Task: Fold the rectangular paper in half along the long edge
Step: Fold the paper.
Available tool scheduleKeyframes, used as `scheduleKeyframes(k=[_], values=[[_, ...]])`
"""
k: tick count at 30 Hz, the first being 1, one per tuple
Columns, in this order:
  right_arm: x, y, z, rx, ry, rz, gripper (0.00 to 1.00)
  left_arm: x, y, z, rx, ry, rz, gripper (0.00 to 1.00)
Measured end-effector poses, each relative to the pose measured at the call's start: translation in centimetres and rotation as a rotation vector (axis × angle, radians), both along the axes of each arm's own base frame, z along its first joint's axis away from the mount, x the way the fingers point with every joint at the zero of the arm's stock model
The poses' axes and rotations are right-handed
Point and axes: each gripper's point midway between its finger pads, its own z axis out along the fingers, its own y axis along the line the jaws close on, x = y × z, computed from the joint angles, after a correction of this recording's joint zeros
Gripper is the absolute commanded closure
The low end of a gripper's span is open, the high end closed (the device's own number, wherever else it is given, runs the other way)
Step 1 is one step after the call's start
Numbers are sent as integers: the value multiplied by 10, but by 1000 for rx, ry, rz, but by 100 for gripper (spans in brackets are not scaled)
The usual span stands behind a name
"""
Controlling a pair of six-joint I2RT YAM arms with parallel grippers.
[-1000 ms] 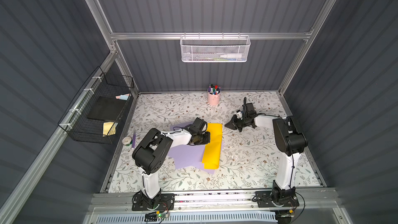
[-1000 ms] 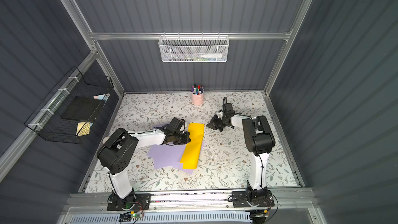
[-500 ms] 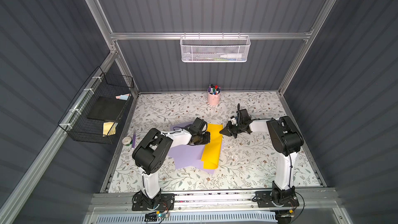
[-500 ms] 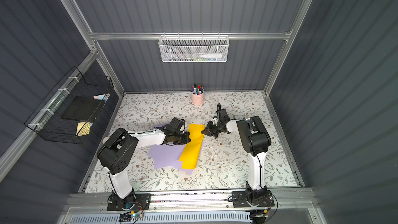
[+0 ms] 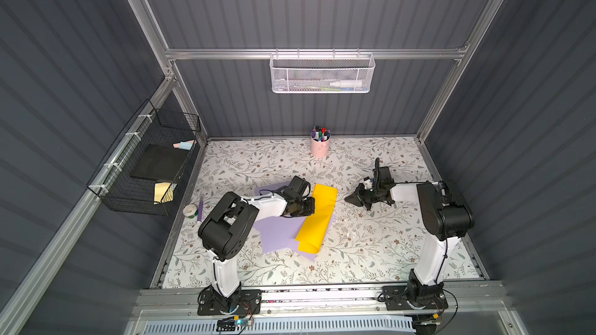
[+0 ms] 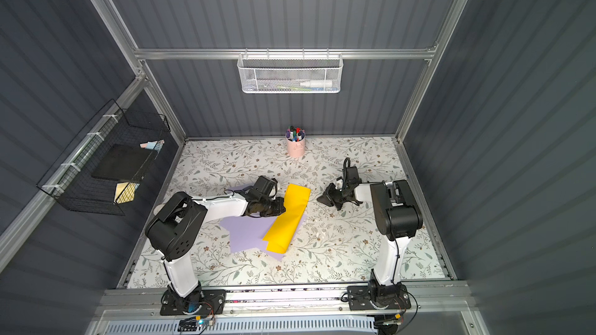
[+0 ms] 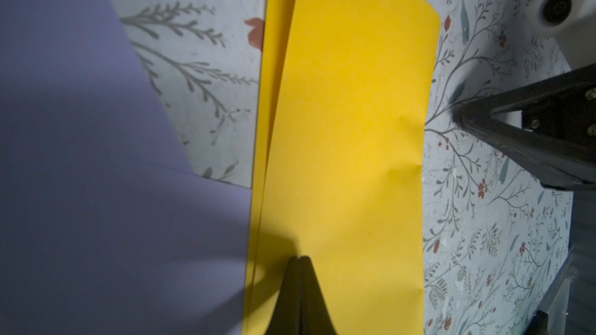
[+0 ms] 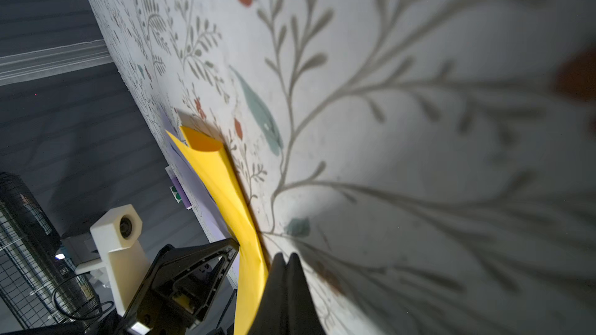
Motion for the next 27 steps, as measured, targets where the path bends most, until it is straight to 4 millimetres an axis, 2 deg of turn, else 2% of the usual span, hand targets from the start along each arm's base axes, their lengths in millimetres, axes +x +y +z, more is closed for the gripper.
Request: scheduleKeyframes(k=[3, 8, 11, 14, 16, 20, 27], values=[[-8, 13, 11, -9, -15, 38, 100, 0, 0, 0, 0, 0, 0, 100], [-24, 53, 22, -9, -37, 150, 100, 0, 0, 0, 0, 0, 0, 100], [-34, 76, 18, -7, -30, 210, 100, 0, 0, 0, 0, 1, 0, 100], [-44, 84, 4, -16, 8, 228, 100, 0, 0, 0, 0, 1, 0, 100], [-48, 80, -7, -28, 35, 219, 100, 0, 0, 0, 1, 1, 0, 100], [-52, 65, -11, 1, 44, 186, 100, 0, 0, 0, 2, 1, -2, 100], [-57, 16, -12, 45, 61, 76, 100, 0, 0, 0, 3, 1, -2, 100]])
